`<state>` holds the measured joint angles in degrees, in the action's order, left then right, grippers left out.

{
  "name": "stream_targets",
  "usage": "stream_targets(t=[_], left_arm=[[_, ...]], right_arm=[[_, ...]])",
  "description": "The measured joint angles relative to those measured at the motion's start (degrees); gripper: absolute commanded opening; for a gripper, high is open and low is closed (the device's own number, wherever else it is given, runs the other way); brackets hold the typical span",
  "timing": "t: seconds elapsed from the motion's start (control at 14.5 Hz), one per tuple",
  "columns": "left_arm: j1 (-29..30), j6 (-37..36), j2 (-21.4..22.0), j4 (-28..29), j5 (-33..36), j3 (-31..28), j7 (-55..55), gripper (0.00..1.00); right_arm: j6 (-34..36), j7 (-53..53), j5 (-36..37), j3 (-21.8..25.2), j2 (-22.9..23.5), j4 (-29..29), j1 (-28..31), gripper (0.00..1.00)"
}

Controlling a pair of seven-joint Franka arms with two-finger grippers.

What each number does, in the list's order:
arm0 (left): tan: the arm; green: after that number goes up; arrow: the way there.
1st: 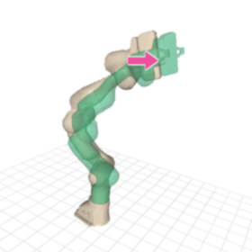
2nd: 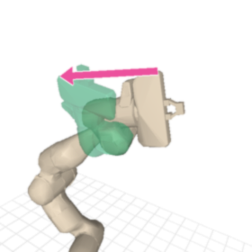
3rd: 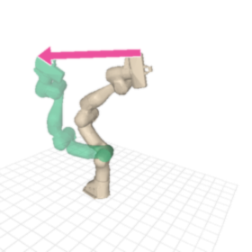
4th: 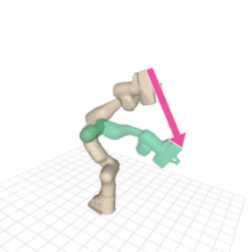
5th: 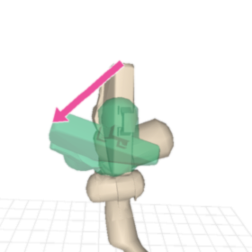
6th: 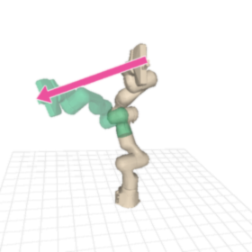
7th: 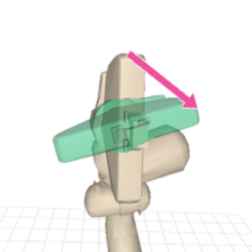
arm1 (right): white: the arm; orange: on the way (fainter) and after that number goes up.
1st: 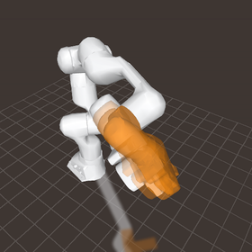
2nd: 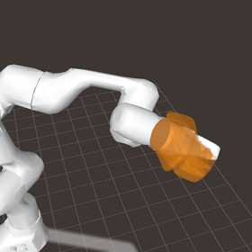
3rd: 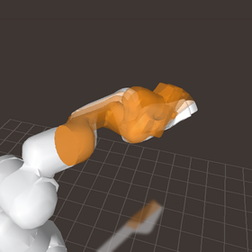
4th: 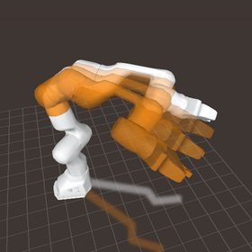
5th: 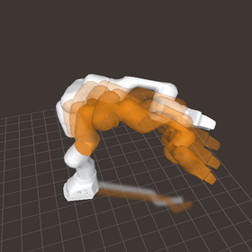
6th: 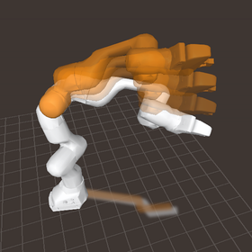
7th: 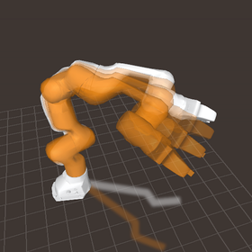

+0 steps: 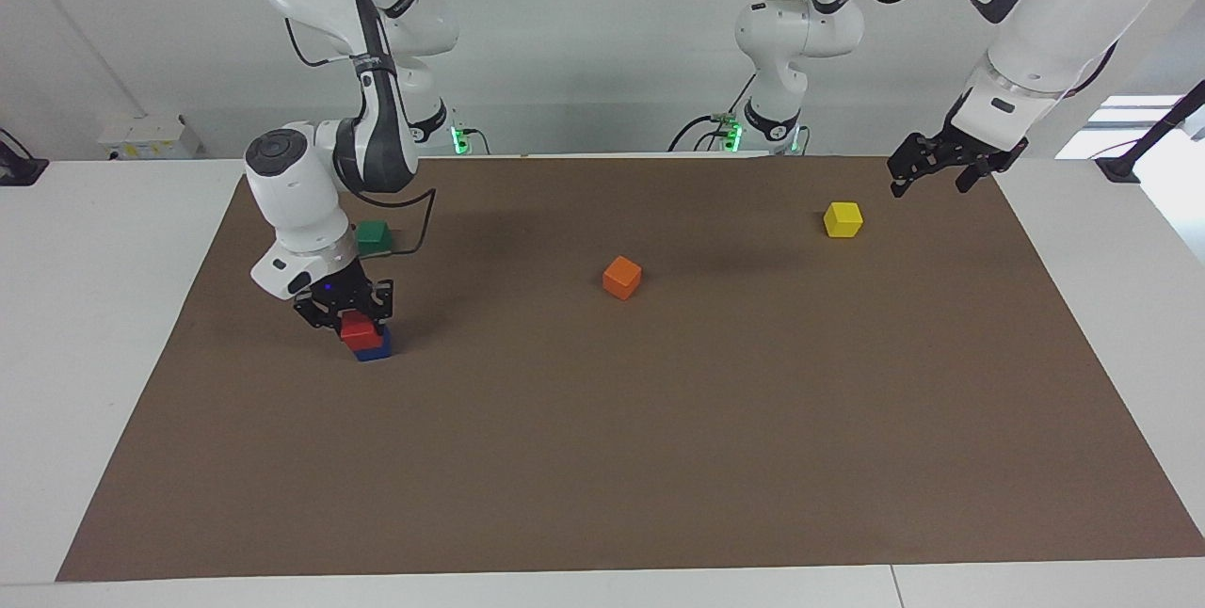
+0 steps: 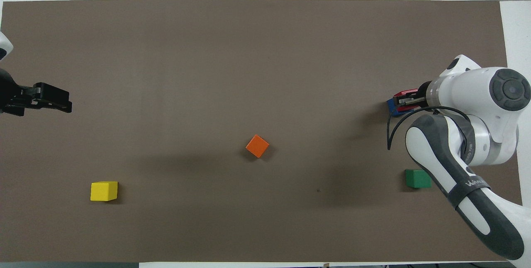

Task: Transfer red block to right arm and stack on blue block
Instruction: 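Lower the red block onto the blue block with the right gripper, then open the right gripper and withdraw it from the stack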

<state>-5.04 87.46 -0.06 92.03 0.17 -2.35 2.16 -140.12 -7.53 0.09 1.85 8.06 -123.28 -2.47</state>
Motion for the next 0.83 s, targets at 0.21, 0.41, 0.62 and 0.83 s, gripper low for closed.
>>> stream_targets(t=[0.21,0.41,0.62,0.83], left_arm=[[0.0,0.0,0.0,0.0,0.0,0.0,0.0,1.00],[0.0,0.0,0.0,0.0,0.0,0.0,0.0,1.00],[0.0,0.0,0.0,0.0,0.0,0.0,0.0,1.00],[0.0,0.0,0.0,0.0,0.0,0.0,0.0,1.00]], right_arm=[[0.4,0.0,0.0,0.0,-0.1,0.0,0.0,0.20],[0.5,0.0,0.0,0.0,-0.1,0.0,0.0,0.50],[0.5,0.0,0.0,0.0,-0.1,0.0,0.0,0.61],[0.6,0.0,0.0,0.0,-0.1,-0.2,0.0,0.85]])
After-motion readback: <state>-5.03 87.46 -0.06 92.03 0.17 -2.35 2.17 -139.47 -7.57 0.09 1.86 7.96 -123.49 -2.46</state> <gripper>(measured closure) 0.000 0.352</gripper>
